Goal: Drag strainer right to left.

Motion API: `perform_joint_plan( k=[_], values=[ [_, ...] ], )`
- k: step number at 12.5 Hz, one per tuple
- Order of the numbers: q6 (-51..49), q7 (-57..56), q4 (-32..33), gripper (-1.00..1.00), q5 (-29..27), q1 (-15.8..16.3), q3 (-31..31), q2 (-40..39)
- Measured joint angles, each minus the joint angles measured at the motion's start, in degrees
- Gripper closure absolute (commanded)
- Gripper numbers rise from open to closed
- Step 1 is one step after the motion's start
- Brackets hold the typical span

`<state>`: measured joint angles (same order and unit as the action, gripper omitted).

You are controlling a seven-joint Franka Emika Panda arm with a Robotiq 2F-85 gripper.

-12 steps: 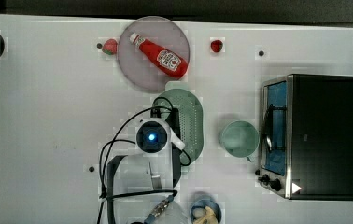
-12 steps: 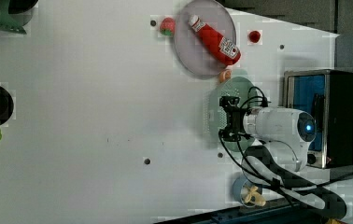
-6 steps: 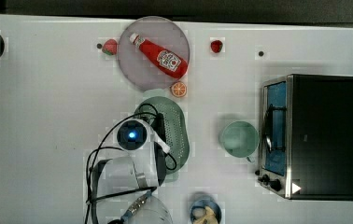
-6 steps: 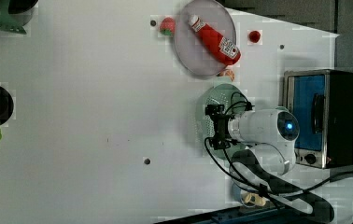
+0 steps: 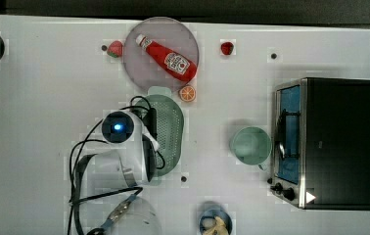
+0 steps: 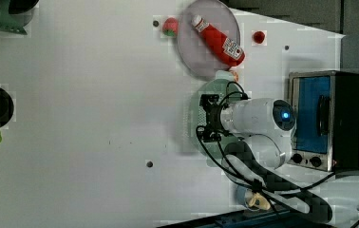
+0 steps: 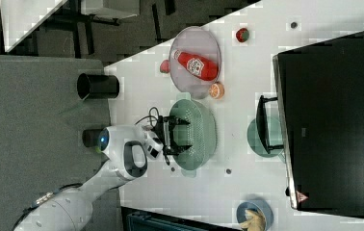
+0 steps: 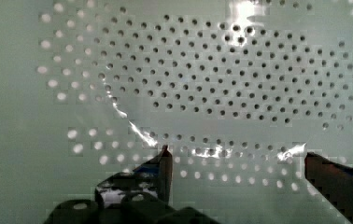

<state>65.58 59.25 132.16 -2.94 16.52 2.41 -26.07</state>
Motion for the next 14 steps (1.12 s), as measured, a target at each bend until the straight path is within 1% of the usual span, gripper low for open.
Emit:
perform_joint_plan(
  k=[1,3,4,5,7,9,11,14],
  values=[
    [0.11,0.22,-0.11,-1.00,-1.82,1.18,0.07,0.03],
    [0.22,1.57,-0.67,-1.00,-1.01,2.98,0.47,-0.60],
    [0.17,2.29,-1.01,-1.00,-1.66,3.78,0.77,-0.92],
    [-0.50,3.08,-1.79,-1.00,-2.85,5.40,0.20,-1.45],
    [-3.69,3.80,-4.92,-1.00,-2.99,7.48,0.10,-2.66],
    [-3.13,5.88,-7.95,-1.00,-3.80,8.81,0.39,-4.22],
    [-2.97,7.89,-9.06,-1.00,-4.39,10.74,0.78,-4.92],
    [-4.42,10.30,-12.31,-1.00,-1.81,13.44,0.80,-6.88]
  ],
)
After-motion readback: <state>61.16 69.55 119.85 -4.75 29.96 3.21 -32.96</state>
